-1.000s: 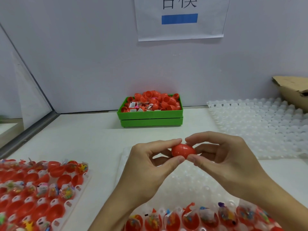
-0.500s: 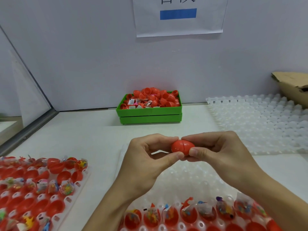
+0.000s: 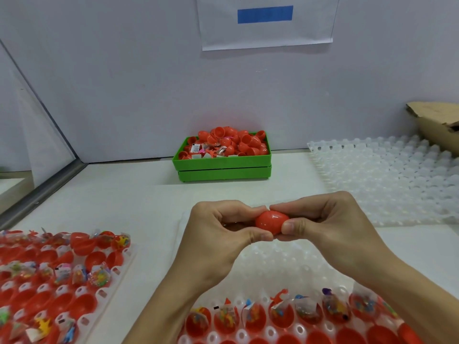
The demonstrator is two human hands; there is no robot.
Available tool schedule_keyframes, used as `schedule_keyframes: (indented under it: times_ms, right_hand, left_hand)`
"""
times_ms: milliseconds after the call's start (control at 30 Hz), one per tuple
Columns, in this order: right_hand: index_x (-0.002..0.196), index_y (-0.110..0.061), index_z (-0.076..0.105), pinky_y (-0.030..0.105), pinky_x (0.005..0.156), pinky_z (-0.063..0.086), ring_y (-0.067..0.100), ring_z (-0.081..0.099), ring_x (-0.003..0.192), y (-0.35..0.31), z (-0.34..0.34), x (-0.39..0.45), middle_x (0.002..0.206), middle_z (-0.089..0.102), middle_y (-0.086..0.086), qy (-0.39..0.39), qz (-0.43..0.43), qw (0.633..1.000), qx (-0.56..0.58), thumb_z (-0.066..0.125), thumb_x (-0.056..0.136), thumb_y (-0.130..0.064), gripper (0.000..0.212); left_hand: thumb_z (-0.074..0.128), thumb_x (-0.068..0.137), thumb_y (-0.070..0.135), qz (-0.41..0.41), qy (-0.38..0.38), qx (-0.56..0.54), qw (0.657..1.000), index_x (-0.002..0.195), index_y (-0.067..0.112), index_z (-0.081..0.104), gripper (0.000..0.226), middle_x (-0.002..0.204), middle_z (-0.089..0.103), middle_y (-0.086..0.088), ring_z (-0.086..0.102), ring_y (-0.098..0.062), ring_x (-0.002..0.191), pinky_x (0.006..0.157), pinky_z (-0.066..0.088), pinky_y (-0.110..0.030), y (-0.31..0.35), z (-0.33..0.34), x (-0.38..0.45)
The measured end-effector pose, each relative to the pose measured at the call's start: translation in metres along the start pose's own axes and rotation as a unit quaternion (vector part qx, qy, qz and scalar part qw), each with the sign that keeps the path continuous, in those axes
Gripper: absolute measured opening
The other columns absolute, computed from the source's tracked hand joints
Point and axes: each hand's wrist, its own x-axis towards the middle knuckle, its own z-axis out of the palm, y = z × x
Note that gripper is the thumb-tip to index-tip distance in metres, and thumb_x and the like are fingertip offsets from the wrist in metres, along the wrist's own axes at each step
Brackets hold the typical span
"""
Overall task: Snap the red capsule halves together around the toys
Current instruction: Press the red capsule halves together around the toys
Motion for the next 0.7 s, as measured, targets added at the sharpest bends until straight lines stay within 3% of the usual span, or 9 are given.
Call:
schedule_keyframes:
  times_ms: [167,400,700]
  right_hand:
    - [0.078,-0.027,0.081,0.017,0.065,0.058,0.016,0.076,0.073,-0.0016,0.0000,-0.0001,0.081,0.078,-0.003,-0.002,-0.011,1.000,-0.020,0.073,0.073,0.015,0.043]
    - [0.082,-0.021,0.080,0.021,0.065,0.060,0.019,0.076,0.077,-0.0023,0.0011,-0.0011,0.085,0.078,0.002,-0.003,-0.006,1.000,0.011,0.070,0.076,0.014,0.036]
    - [0.080,-0.015,0.080,0.022,0.063,0.059,0.023,0.076,0.074,-0.0049,0.0004,-0.0016,0.082,0.078,0.007,0.003,0.012,1.000,0.022,0.068,0.076,0.018,0.036]
  left_hand:
    - [0.088,0.062,0.004,-0.009,-0.003,0.009,1.000,0.081,0.027,0.078,0.031,0.078,0.076,0.013,0.073,-0.002,0.074,0.067,0.053,-0.010,0.0013,0.0007,-0.0013]
    - [0.083,0.055,0.028,-0.005,-0.007,0.009,1.000,0.084,0.030,0.078,0.029,0.080,0.076,0.014,0.073,-0.003,0.076,0.069,0.055,-0.012,0.0035,-0.0038,-0.0010]
    - [0.084,0.058,0.027,0.012,-0.018,-0.024,0.999,0.086,0.029,0.079,0.029,0.087,0.077,0.010,0.075,-0.009,0.082,0.074,0.058,-0.018,0.0015,-0.0015,-0.0042]
